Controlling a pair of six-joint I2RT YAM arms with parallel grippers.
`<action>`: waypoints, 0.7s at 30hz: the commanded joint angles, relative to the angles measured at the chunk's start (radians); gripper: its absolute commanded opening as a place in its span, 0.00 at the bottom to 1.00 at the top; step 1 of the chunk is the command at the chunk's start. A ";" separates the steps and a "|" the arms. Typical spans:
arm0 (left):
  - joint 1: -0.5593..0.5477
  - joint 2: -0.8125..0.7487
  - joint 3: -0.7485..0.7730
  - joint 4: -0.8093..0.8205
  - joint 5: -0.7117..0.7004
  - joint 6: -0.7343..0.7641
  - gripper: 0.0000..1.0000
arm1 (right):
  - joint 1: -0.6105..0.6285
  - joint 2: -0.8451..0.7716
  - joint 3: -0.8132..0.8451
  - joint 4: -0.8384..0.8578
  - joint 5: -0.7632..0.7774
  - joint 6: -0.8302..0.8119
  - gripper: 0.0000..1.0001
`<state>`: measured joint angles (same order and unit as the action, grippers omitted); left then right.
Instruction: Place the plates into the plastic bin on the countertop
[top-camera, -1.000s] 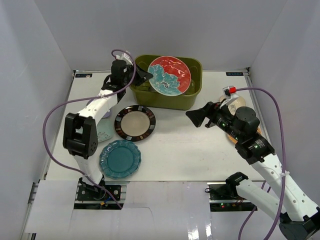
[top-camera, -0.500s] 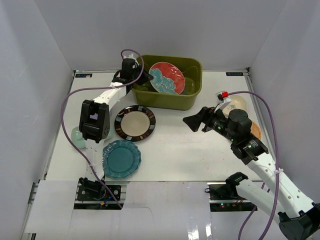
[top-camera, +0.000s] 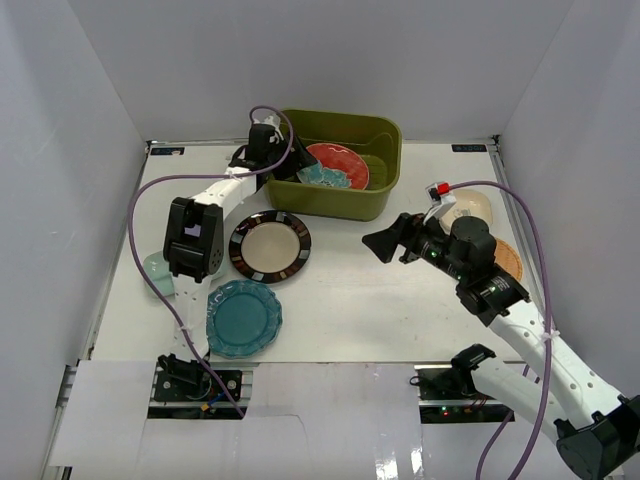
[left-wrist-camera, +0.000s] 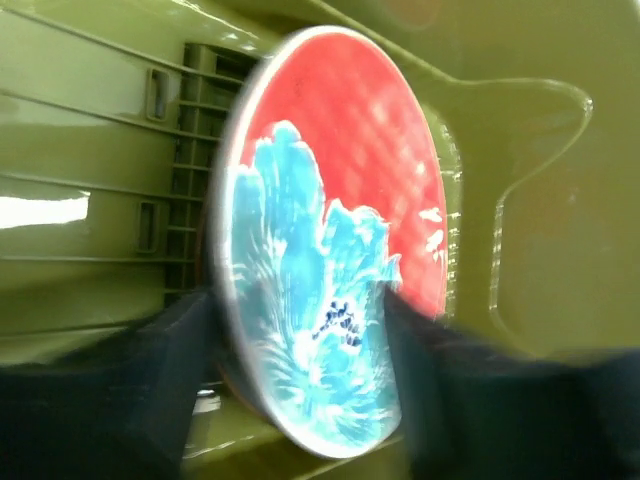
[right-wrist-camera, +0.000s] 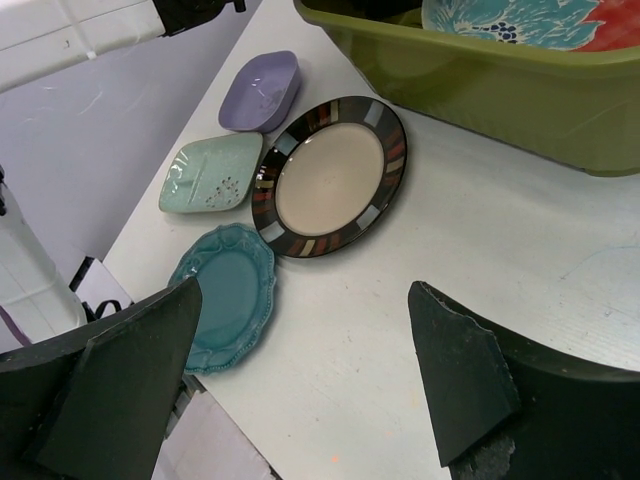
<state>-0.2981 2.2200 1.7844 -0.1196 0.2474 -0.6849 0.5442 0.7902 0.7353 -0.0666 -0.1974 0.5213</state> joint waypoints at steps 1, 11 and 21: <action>-0.001 -0.056 0.043 0.025 -0.005 0.030 0.84 | -0.003 0.018 -0.013 0.054 -0.007 0.002 0.90; -0.001 -0.233 0.006 -0.069 -0.080 0.171 0.98 | -0.001 0.066 -0.120 0.152 0.024 0.086 0.90; -0.001 -0.424 -0.049 -0.166 -0.163 0.318 0.98 | 0.034 0.224 -0.183 0.289 -0.022 0.181 0.90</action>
<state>-0.3012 1.8816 1.7683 -0.2352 0.1371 -0.4442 0.5560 0.9806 0.5655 0.1177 -0.2012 0.6594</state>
